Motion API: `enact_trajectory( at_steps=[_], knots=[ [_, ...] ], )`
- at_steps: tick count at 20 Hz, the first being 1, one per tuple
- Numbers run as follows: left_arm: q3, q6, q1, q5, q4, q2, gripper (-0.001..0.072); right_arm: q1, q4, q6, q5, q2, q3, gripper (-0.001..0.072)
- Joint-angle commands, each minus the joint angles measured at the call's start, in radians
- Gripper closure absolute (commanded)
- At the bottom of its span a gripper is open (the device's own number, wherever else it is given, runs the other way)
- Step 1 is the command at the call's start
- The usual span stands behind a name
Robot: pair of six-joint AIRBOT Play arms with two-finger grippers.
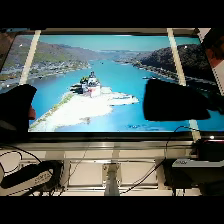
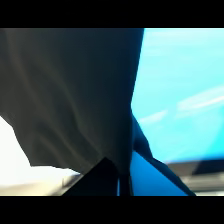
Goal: Fold the clothes and pants, and hang the long-sleeved shirts on hangers.
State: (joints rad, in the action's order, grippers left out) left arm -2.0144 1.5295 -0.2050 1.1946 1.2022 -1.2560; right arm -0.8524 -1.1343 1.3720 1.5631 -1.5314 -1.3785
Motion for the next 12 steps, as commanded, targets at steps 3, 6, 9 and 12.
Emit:
enact_trajectory(
  at_steps=[3,6,9,12],
  knots=[
    [0.0,0.0,0.001,0.0,0.0,0.001,0.0688,-0.323,-0.037,0.071,0.011,0.094,0.0,0.0698],
    [0.0,0.0,0.001,0.0,0.0,0.001,0.0688,-0.344,-0.014,0.175,0.001,0.105,0.001,0.038],
    [0.0,0.0,0.001,0.0,0.0,0.001,0.0688,-0.333,-0.006,0.243,0.005,0.112,-0.034,0.009],
    [0.0,0.0,0.001,0.0,0.0,0.001,0.0688,-0.333,0.082,0.296,-0.037,0.113,-0.148,0.0091]
  ],
)
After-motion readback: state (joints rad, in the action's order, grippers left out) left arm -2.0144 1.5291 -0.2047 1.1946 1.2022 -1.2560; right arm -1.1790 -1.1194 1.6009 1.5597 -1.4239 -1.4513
